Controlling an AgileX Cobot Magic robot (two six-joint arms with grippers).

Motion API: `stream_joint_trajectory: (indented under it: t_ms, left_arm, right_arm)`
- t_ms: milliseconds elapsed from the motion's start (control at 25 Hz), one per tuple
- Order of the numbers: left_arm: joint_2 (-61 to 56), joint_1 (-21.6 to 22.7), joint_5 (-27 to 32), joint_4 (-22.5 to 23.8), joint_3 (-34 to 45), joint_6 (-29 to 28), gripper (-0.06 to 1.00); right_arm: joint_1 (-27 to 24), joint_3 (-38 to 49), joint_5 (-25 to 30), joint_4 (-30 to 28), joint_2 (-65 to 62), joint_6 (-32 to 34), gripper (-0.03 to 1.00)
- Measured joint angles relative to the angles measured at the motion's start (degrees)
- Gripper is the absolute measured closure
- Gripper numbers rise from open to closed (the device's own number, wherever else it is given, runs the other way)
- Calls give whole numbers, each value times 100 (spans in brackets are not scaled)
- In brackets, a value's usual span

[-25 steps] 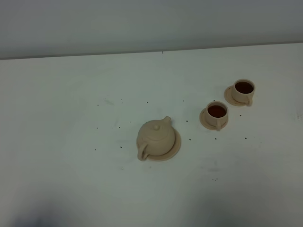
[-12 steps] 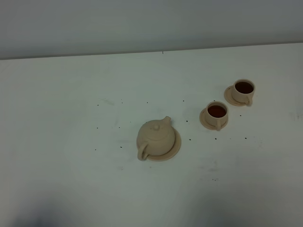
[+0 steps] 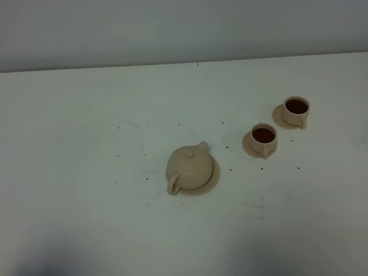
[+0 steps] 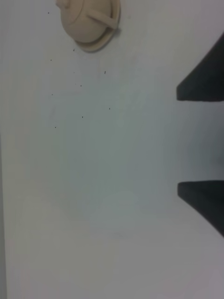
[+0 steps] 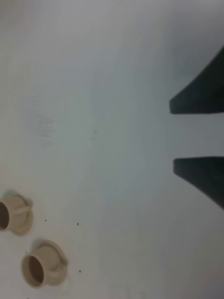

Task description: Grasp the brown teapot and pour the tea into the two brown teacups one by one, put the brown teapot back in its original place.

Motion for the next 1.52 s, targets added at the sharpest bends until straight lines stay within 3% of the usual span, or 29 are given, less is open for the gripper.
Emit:
stream_joint_trajectory:
  t_ms: [1520]
  left_arm:
    - [0, 0, 0, 0, 0, 0, 54]
  right_arm:
    - [0, 0, 0, 0, 0, 0, 73]
